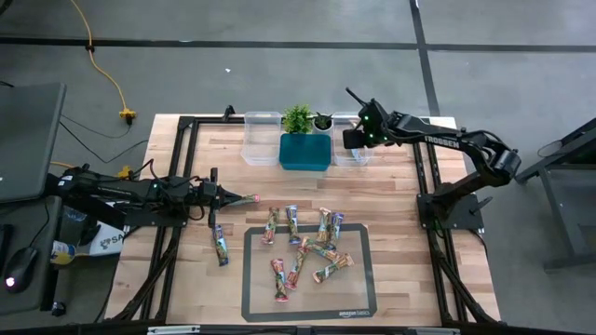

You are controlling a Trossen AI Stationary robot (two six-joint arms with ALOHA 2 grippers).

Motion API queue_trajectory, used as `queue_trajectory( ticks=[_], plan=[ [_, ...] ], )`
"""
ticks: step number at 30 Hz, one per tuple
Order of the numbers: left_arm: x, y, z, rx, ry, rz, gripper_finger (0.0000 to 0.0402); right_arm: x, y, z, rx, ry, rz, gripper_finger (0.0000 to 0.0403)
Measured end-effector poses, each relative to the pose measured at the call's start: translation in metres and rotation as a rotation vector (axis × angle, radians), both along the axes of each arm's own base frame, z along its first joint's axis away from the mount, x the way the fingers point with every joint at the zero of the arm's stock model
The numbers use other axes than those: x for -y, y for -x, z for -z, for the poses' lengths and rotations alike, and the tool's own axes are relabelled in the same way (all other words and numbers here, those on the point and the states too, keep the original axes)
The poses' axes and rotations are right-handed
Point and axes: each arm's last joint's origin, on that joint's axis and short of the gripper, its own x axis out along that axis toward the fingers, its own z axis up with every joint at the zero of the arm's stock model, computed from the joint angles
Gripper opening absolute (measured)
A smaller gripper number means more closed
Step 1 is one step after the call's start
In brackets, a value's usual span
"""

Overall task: Pick and place Granola Bars by type
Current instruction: Put the yellow granola bar into the right transparent bin

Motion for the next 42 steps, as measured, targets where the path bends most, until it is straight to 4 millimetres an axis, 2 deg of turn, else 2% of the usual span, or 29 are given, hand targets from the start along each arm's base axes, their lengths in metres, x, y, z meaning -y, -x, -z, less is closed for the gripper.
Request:
queue_trajectory(
  ticks=[3, 9, 13, 21, 27, 32, 37, 42],
  plan=[
    [0.000, 0.000, 0.000, 0.000, 0.000, 0.000, 0.0001, 0.000, 0.000, 0.000, -0.009, 0.002, -0.009, 0.0079],
    [0.000, 0.000, 0.000, 0.000, 0.000, 0.000, 0.0001, 0.000, 0.001, 0.000, -0.017, 0.006, -0.009, 0.0129],
    [0.000, 0.000, 0.000, 0.000, 0.000, -0.001, 0.0001, 0.000, -0.001, -0.002, -0.005, 0.034, -0.073, 0.0155],
    [0.000, 0.000, 0.000, 0.000, 0.000, 0.000, 0.0001, -0.016, 0.000, -0.038, 0.100, 0.225, -0.274, 0.0165],
    [0.000, 0.000, 0.000, 0.000, 0.000, 0.000, 0.0001, -0.050, 0.006, -0.070, 0.158, 0.368, -0.510, 0.0165],
    [0.000, 0.000, 0.000, 0.000, 0.000, 0.000, 0.0001, -0.085, 0.006, -0.085, 0.225, 0.437, -0.767, 0.0165],
    [0.000, 0.000, 0.000, 0.000, 0.000, -0.001, 0.0001, -0.128, -0.002, -0.083, 0.250, 0.361, -0.993, 0.0165],
    [0.000, 0.000, 0.000, 0.000, 0.000, 0.000, 0.0001, -0.175, -0.012, -0.067, 0.154, 0.301, -1.177, 0.0165]
  ],
)
